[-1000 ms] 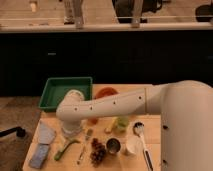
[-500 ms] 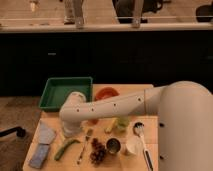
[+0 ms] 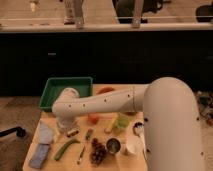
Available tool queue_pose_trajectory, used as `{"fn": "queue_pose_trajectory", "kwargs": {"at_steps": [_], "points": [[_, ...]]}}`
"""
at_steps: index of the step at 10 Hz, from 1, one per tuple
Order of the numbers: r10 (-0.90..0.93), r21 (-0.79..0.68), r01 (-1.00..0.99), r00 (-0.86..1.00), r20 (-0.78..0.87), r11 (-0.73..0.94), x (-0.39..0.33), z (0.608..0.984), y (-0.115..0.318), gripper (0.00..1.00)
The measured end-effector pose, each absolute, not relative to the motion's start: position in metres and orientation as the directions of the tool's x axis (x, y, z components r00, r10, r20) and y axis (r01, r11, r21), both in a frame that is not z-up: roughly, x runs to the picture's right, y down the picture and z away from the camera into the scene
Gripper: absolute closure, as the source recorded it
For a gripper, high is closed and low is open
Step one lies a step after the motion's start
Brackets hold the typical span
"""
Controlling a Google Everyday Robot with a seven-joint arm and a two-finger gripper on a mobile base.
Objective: Place eraser in red bowl
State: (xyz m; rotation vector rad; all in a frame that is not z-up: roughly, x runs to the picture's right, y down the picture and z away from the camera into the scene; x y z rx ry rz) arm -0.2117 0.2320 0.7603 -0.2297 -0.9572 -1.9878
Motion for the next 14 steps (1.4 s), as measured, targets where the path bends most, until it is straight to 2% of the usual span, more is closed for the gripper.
{"fn": "queue_pose_trajectory", "kwargs": {"at_steps": [7, 13, 14], "points": [[-0.642, 0.483, 0.824, -0.545, 0.539, -0.295, -0.207, 0.803, 0.227, 0.2], [-0.631, 0.497, 0.823, -0.543, 0.554, -0.273, -0.21, 0.836, 0.228, 0.2], [-0.623, 0.509, 0.821, -0.545, 0.561, -0.26, -0.215, 0.84, 0.233, 0.25]]}}
